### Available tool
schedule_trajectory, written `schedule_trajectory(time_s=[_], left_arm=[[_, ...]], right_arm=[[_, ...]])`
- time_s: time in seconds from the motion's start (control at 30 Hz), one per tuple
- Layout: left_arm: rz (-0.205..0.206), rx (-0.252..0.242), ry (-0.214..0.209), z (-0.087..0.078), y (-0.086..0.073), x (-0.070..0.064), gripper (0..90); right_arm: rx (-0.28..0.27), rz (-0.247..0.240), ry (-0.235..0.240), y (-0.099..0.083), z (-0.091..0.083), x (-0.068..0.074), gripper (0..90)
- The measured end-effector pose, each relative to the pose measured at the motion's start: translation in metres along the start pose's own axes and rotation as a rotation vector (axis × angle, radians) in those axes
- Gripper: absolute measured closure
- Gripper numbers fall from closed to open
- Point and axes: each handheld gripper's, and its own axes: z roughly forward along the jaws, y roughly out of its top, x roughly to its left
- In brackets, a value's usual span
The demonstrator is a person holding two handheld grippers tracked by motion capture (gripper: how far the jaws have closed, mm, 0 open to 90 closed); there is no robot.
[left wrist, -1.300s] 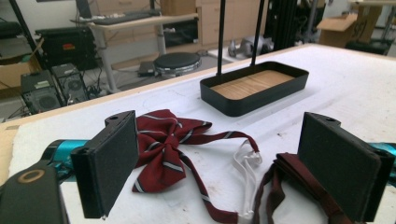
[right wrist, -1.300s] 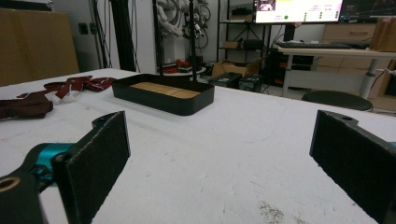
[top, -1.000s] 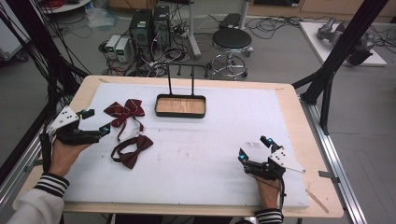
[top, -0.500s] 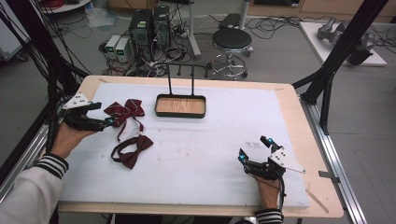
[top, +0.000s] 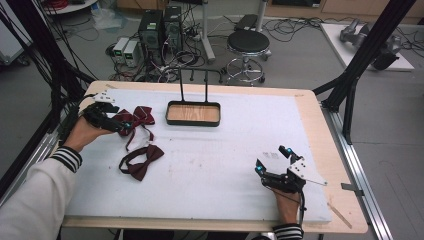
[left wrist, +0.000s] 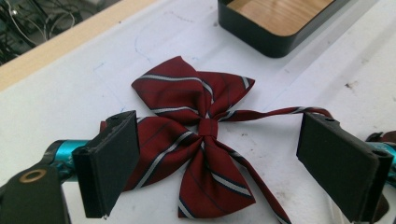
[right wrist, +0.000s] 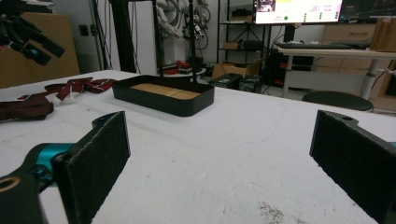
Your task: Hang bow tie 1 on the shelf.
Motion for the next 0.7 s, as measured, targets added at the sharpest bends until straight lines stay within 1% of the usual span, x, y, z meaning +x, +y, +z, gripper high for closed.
schedule_trajectory(time_s=[0.07,0.13,0.2,0.27,0.33,0.47,0.6,0.63,0.7], left_arm=[[0.012,0.027,-0.004,0.004,0.003,0.001,15.0],[0.031,0.056,0.003,0.009,0.005,0.002,17.2],[0.027,0.084,0.005,0.013,0.006,0.004,17.7],[0.031,0.108,0.010,0.018,0.007,0.005,17.9],[0.028,0.116,0.013,0.021,0.007,0.006,19.9],[0.003,0.168,0.037,0.030,0.003,0.008,19.2],[-0.003,0.177,0.030,0.033,0.002,0.010,21.3],[-0.001,0.184,0.027,0.034,0.002,0.011,22.3],[0.005,0.212,0.022,0.036,0.004,0.011,23.8]], right_arm=[[-0.001,-0.001,0.000,0.000,0.000,0.000,4.0],[-0.001,0.000,-0.001,0.000,0.000,0.000,4.1],[-0.001,0.003,0.001,0.000,0.000,0.000,4.0],[-0.001,0.003,0.001,0.000,0.000,0.000,4.0],[-0.001,0.003,0.001,0.000,0.000,0.000,4.0],[-0.001,0.007,0.000,0.000,0.000,0.000,4.1],[0.000,0.006,0.000,0.000,0.000,0.000,4.0],[-0.001,0.006,0.000,0.000,0.000,0.000,4.1],[-0.003,0.003,-0.002,0.000,0.000,0.000,4.0]])
